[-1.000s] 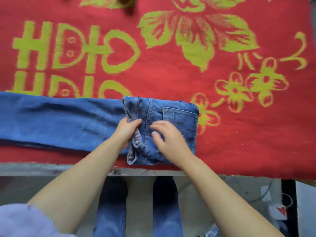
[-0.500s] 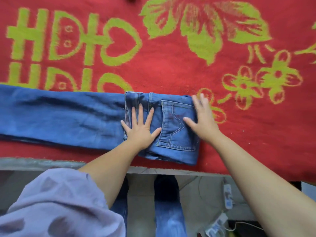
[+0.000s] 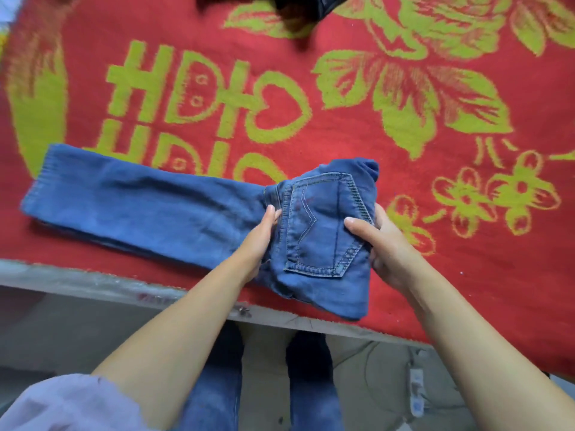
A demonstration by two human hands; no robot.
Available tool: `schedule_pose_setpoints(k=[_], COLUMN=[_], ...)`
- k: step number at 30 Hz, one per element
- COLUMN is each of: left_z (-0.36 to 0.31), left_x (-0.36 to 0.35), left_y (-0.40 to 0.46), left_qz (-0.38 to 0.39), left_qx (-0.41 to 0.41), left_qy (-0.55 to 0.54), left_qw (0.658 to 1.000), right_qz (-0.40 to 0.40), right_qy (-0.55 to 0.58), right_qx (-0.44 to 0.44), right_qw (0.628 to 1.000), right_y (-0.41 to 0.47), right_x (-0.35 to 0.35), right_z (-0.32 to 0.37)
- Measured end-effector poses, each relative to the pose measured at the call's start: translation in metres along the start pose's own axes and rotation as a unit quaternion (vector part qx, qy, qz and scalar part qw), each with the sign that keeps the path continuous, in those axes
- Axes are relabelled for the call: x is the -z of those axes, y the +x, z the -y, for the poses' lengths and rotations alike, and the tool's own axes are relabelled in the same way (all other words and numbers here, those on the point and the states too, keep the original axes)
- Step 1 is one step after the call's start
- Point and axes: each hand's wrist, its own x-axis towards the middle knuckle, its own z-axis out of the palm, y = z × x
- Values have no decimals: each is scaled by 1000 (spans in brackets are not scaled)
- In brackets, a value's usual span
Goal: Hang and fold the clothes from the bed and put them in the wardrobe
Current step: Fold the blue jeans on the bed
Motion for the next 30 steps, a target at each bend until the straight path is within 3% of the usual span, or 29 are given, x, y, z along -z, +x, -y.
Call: schedule_pose_setpoints(k=[3,5,7,9,11,14,16,18,21,23,27,30], left_z=[-30,-47,-63,-66,-58,-33,-16,-6,0,5,11,20], left_x=[44,85,134,183,223,260,266,265,266,267,256,250], left_y=[-22,-38,-52,-53,-42,-19,-6,3,3,1,3,-5], left_qz=[68,139,155,78,-43,-153,-154,-184,-230,-254,-343,-367], left_qx=[39,44,27,-12,-64,-59,-58,-85,-149,-161,-86,-38], left_qy=[-122,-231,-247,-155,30,275,336,346,309,303,326,304], left_qw=[989,962,956,985,997,948,927,916,911,904,877,878], right_qz=[44,66,91,85,49,-18,-32,-49,-62,-60,-79,-60], right_qy=[-25,-74,-169,-305,-482,-660,-698,-700,-653,-657,-691,-643], right_qx=[30,58,79,97,134,143,138,126,135,155,117,196], right_qw=[998,993,978,943,864,737,701,701,743,735,709,738], right_y=[6,15,25,39,57,86,110,137,170,180,194,205], right_x=[-77,-130,-177,-206,-217,-211,-201,-193,-188,-187,-189,-219], right_z=[12,4,-13,-33,-56,-77,-78,-70,-50,-43,-29,-14])
